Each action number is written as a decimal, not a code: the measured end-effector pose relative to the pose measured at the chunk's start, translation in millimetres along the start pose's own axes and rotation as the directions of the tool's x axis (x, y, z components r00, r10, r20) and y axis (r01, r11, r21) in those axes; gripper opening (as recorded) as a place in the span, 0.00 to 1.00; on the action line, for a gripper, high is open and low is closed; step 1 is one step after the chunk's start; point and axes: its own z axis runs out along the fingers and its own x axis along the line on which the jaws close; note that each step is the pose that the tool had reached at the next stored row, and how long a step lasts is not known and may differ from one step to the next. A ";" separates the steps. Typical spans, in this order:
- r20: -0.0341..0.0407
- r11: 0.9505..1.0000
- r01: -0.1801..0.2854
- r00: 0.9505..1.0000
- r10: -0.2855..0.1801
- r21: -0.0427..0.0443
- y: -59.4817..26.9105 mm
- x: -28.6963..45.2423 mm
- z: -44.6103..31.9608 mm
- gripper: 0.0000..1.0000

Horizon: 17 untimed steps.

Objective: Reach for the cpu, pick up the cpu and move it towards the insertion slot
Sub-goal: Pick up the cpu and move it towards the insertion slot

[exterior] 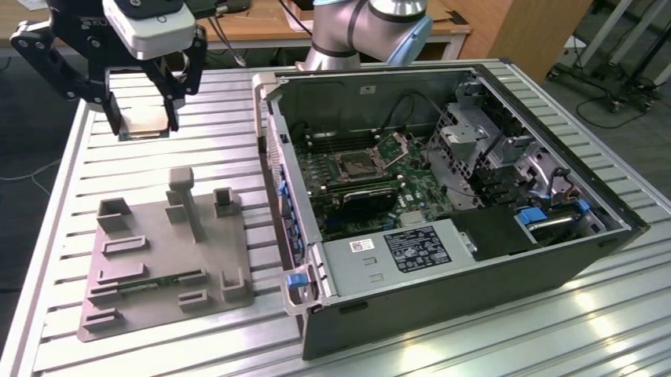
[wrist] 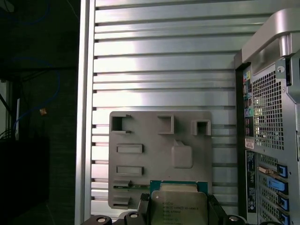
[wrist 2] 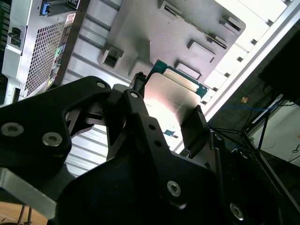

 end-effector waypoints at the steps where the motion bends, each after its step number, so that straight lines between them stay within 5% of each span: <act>1: 0.000 1.000 0.000 1.000 0.000 0.000 0.0 -0.3 0.0 0.55; 17: 0.000 1.000 0.000 1.000 0.000 0.000 0.0 -5.0 0.3 0.55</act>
